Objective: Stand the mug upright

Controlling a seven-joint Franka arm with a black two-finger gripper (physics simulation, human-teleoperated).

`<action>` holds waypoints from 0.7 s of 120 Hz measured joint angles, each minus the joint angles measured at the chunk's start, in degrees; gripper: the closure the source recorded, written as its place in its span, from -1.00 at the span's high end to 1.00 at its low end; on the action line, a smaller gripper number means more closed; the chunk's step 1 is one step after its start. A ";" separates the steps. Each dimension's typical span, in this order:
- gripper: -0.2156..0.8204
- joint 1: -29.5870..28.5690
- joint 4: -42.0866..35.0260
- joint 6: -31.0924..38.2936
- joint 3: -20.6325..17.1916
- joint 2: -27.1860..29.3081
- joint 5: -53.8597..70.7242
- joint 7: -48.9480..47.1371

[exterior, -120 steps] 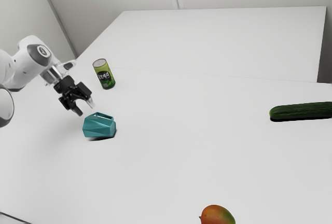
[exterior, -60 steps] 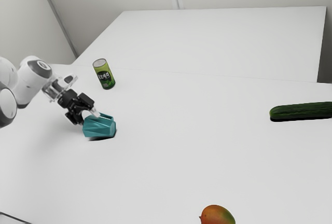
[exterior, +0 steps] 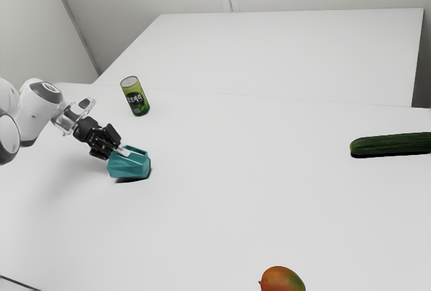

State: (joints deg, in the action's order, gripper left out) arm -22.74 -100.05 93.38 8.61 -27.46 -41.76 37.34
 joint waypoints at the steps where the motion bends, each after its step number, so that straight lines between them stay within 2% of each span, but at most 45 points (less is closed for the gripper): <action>1: -0.52 0.00 0.00 0.01 0.00 0.00 -0.07 0.01; 27: -0.74 0.19 -0.98 -0.08 -0.09 0.82 -2.29 0.17; 42: -0.86 0.76 -2.51 -0.88 -0.08 3.19 -3.99 0.22; 70: -0.89 3.28 -5.08 -1.64 0.02 7.93 -5.05 -0.12; 84: -0.91 5.17 -5.34 0.15 -0.02 9.22 -3.75 -0.57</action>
State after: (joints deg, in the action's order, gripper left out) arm -17.57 -105.39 93.53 8.59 -18.25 -45.52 36.77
